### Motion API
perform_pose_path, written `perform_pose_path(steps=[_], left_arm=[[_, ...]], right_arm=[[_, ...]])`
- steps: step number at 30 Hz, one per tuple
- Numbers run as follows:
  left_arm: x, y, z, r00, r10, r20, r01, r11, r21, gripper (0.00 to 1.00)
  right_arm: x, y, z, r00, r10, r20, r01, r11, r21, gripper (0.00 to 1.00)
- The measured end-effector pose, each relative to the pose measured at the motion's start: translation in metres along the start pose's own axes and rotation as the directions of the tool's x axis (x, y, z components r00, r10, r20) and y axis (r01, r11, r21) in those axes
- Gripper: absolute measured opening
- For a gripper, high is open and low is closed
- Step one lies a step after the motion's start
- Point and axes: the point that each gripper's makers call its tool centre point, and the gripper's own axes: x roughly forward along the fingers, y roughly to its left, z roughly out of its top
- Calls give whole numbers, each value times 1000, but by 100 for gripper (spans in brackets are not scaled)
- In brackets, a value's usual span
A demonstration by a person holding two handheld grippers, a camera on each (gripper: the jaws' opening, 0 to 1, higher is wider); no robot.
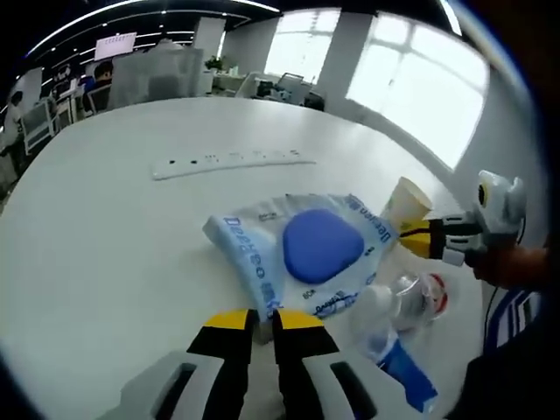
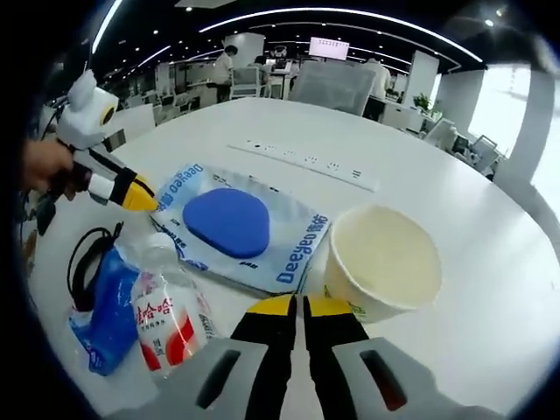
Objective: Arrange the tabletop items into an orderly group along one side of the table until the central work area is clear of visible clutter.
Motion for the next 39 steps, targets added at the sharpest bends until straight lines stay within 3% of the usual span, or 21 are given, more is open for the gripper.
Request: perform_pose_path(steps=[5,10,16,24,30,34,39], left_arm=[[-5,-3,0,1000,-5,19,4,1000,3,14],[-15,-7,2,999,6,46,-7,1000,16,18],[-40,-8,18,993,33,115,-40,998,57,29],[-82,-24,34,976,32,217,-55,994,99,39],[-120,-32,36,961,41,275,-71,993,97,48],[-147,-33,37,947,50,316,-83,992,93,53],[-168,-33,30,944,49,326,-77,994,72,60]], right_arm=[[-10,5,5,998,33,50,-36,997,75,4],[-24,4,13,996,38,83,-42,997,59,9],[-50,-2,34,985,34,169,-43,998,49,15],[-74,-32,53,971,-22,238,19,1000,12,20],[-62,-76,59,972,-98,213,84,994,77,22],[-52,-91,59,974,-110,199,87,989,121,22],[-44,-87,48,984,-96,150,71,984,165,21]])
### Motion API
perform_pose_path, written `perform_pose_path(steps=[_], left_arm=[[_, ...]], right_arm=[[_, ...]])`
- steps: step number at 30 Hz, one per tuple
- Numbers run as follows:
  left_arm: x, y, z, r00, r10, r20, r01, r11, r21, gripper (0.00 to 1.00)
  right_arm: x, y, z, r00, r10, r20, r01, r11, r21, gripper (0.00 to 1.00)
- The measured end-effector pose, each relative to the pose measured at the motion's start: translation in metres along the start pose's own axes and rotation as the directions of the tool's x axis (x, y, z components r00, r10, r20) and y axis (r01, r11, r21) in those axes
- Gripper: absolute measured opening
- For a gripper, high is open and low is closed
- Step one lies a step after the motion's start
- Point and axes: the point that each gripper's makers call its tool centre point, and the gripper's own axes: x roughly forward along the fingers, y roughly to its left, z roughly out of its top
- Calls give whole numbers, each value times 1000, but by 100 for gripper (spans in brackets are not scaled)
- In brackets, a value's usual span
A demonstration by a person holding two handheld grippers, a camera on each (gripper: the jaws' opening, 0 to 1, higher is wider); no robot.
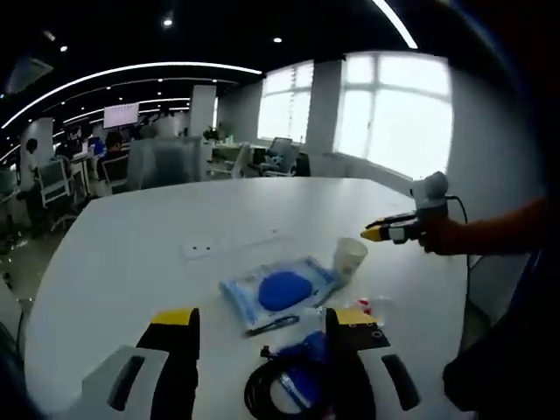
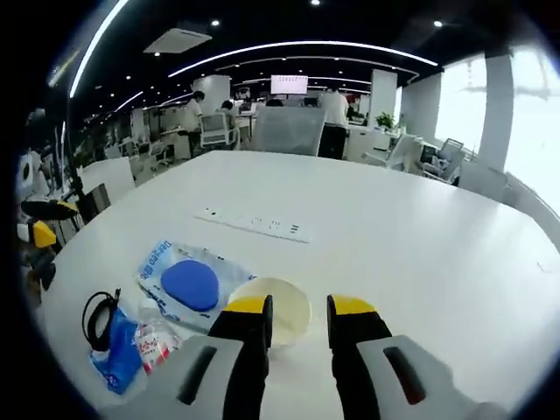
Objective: Arrange the tabletop items into an orderly group along one side of the table until the central work area is clear of visible clutter.
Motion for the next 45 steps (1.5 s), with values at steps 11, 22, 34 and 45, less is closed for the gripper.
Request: perform_pose_path(steps=[11,22,34,45], left_arm=[[-31,-21,-13,999,-40,-4,40,999,-11,77],[-48,-40,-20,997,-80,21,80,997,-7,89],[-58,-35,-17,995,-98,23,98,995,17,99],[-68,-22,-22,996,-84,30,83,996,23,99]], right_arm=[[16,-5,-17,998,2,-69,2,999,53,16],[19,-2,-25,995,19,-95,-10,996,91,0],[6,5,7,999,-3,-37,7,996,92,0],[12,76,48,994,107,8,-107,994,31,0]])
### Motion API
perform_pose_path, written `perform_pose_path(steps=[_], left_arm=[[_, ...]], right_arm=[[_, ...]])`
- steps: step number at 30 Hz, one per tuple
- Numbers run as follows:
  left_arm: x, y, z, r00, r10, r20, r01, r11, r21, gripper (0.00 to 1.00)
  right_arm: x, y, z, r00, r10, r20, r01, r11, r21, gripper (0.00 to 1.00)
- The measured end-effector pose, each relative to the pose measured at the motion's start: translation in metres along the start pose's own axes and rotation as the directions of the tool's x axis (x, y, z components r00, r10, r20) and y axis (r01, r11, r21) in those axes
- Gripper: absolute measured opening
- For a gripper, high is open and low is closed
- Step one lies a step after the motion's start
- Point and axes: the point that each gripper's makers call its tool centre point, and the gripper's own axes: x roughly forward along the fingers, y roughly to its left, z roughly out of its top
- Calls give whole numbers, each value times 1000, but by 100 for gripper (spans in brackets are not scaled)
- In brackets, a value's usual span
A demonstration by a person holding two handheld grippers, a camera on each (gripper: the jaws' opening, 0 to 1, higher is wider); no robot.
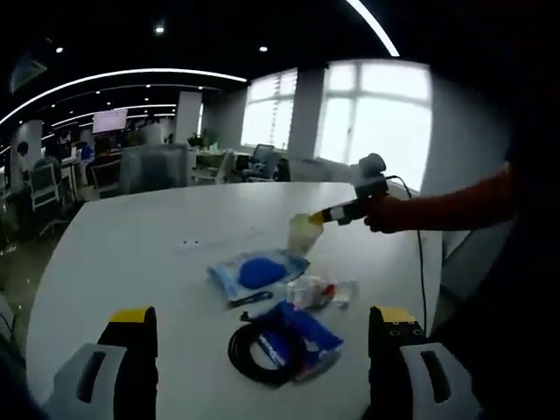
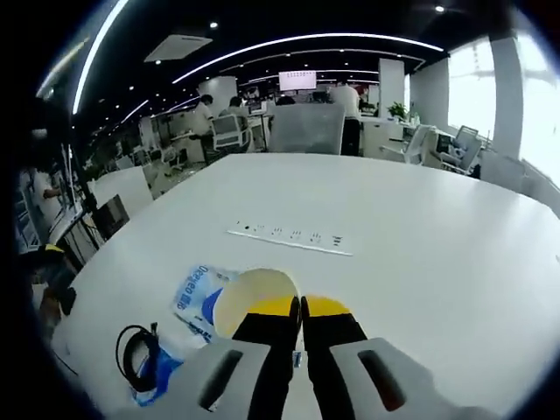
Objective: Arrange the tabletop items into an orderly group along one side of the table until the central work area is clear of visible clutter.
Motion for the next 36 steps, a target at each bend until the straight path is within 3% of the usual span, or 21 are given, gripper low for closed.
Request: perform_pose_path(steps=[10,20,27,36], left_arm=[[-15,14,-4,1000,21,3,-21,1000,-1,99],[-26,29,-11,999,42,-6,-42,999,-7,99],[-27,35,-16,999,39,-18,-40,999,-7,99],[-30,42,-19,999,42,-16,-42,999,-20,99]], right_arm=[[24,64,19,995,95,16,-96,995,17,0],[52,128,29,980,198,15,-198,980,9,0],[63,158,28,970,242,8,-242,970,19,0],[82,180,16,961,274,-29,-273,962,28,0]])
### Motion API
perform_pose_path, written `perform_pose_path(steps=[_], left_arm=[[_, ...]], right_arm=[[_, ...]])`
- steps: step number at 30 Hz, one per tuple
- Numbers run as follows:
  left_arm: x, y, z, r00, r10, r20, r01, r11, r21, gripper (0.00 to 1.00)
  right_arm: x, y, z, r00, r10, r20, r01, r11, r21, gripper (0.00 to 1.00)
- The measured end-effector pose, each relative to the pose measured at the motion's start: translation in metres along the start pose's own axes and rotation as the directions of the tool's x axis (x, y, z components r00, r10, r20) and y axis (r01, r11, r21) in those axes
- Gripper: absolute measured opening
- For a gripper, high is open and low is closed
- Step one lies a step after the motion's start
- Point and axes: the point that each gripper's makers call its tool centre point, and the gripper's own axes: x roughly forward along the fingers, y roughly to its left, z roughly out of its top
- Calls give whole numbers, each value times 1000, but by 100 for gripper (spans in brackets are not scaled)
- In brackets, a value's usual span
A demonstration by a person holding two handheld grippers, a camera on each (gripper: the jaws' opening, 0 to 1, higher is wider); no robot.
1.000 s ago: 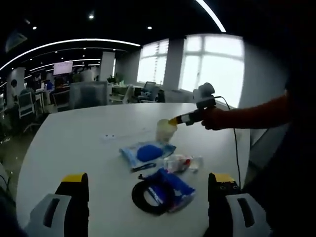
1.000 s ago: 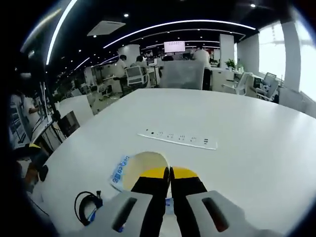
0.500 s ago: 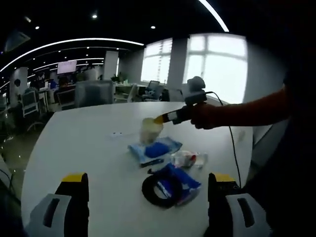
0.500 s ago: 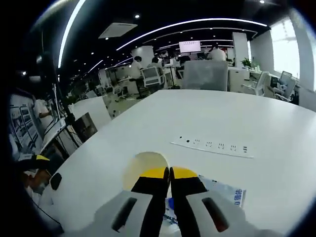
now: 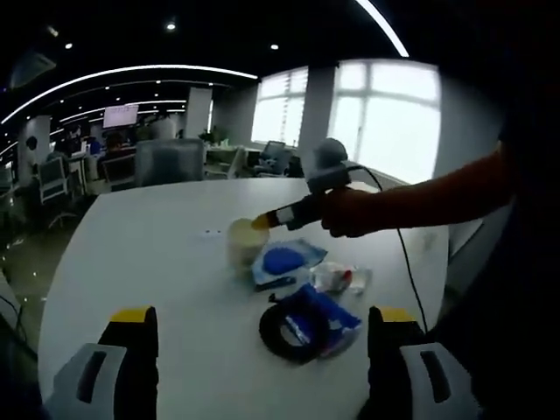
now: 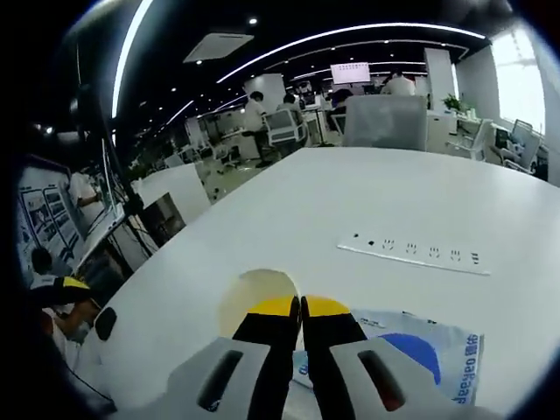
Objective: Arrange the tabletop items into an orderly group along one side of the table until the central work area is clear of visible clutter.
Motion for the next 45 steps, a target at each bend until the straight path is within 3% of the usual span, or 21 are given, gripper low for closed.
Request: perform_pose_path(steps=[14,22,31,36,40,45], left_arm=[[-3,9,-8,1000,12,-13,-12,1000,-15,97],[-5,11,-12,1000,10,-20,-10,1000,-21,97],[-3,13,-11,1000,2,-18,-2,1000,-14,97],[-3,11,-9,1000,0,-13,-1,1000,-11,97],[-3,9,-9,1000,1,-10,-1,1000,-7,98],[0,5,-10,1000,-6,-21,6,1000,6,99]], right_arm=[[28,6,-22,997,4,-71,-3,1000,22,0],[33,0,-24,996,-26,-82,27,1000,12,0],[30,-2,-23,996,-53,-75,49,997,-56,0],[27,1,-13,999,-37,-35,35,998,-59,10],[15,2,7,998,-36,61,44,990,-136,19],[-5,12,5,997,4,76,9,986,-166,34]])
